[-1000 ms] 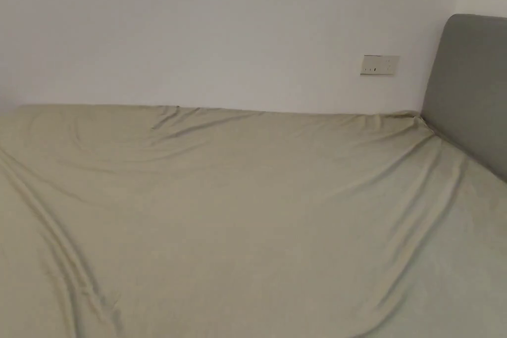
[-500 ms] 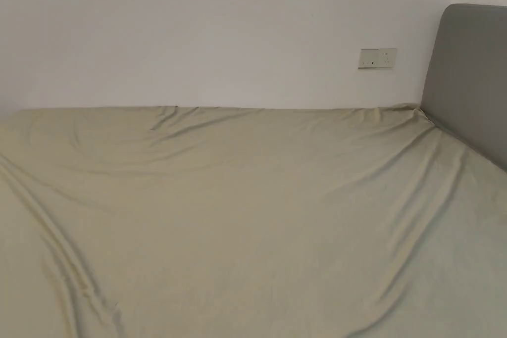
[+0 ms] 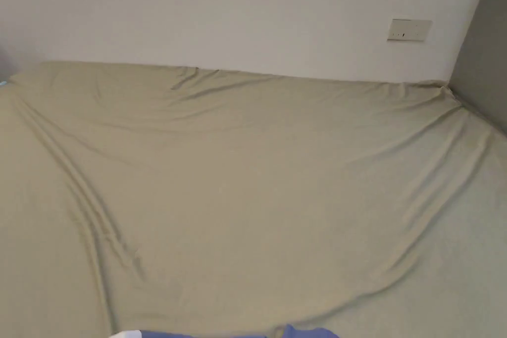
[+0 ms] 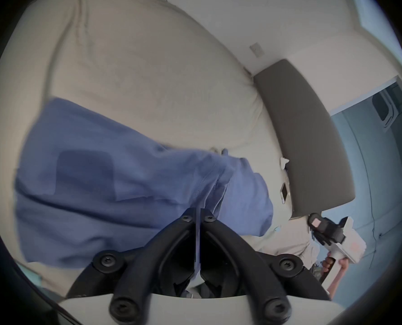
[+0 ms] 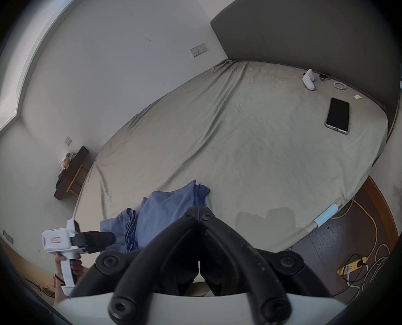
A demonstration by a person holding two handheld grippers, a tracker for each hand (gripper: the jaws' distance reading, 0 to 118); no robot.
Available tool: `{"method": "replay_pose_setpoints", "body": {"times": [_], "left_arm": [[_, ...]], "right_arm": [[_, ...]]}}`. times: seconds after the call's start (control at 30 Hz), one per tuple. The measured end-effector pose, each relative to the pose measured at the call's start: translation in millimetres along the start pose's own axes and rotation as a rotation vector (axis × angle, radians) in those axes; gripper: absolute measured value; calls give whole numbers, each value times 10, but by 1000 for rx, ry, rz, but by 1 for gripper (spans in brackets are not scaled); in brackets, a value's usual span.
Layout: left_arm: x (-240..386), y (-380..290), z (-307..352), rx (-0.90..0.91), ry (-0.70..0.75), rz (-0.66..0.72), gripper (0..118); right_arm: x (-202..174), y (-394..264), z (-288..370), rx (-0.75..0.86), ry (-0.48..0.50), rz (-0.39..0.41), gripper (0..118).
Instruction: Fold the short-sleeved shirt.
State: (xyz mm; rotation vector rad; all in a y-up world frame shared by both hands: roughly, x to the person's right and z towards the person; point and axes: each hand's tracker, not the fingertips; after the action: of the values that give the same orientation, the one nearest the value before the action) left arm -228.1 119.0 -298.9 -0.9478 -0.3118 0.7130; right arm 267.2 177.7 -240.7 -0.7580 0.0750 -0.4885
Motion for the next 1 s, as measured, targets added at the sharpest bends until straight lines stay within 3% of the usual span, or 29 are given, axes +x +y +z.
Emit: {"method": "replay_pose_setpoints", "body": {"times": [0.1, 0.13, 0.17, 0.2, 0.23, 0.27, 0.4, 0.5, 0.6, 0.63, 0.67, 0.7, 0.73, 0.77, 0.87, 1.0], "left_arm": [[-256, 27, 428, 126, 72, -1, 23], [-368, 45, 517, 165, 100, -5, 39], [-474, 57, 585, 201, 143, 10, 64], [-567, 66, 612, 222, 176, 29, 95], [-634, 74, 610, 230, 179, 51, 109], [-733, 80, 606, 223, 162, 66, 112], [-1091, 91, 427, 110, -90, 173, 111], [-1161, 50, 101, -3, -84, 224, 111], [-994, 49, 57, 141, -168, 112, 112], [-1074, 76, -19, 91, -141, 156, 108], [-1068, 82, -99, 39, -125, 210, 96], [-1042, 71, -145, 30, -33, 213, 70], [-1069, 54, -153, 41, 18, 168, 35], [-1104, 46, -164, 51, -36, 217, 12], [-1246, -22, 19, 122, -208, 440, 12], [-1285, -95, 458, 233, -250, 483, 12]], "right_arm": [[-69, -20, -54, -12, 30, 13, 1], [-91, -31, -78, -18, 40, 16, 1], [-114, -39, -101, -24, 49, 19, 1], [-137, -45, -118, -29, 56, 22, 1], [-161, -52, -130, -34, 60, 26, 1], [-182, -60, -139, -40, 65, 32, 1], [-251, -68, -124, -52, 74, 53, 1], [-280, -55, -105, -52, 64, 60, 1], [-277, -38, -89, -50, 61, 58, 1], [-282, -33, -85, -49, 63, 55, 1], [-293, -31, -79, -49, 67, 53, 1], [-303, -29, -77, -49, 71, 51, 1], [-310, -27, -78, -49, 73, 50, 1], [-319, -23, -78, -48, 74, 51, 1], [-350, -15, -65, -47, 72, 61, 1], [-352, 15, -39, -37, 72, 69, 1]]}}
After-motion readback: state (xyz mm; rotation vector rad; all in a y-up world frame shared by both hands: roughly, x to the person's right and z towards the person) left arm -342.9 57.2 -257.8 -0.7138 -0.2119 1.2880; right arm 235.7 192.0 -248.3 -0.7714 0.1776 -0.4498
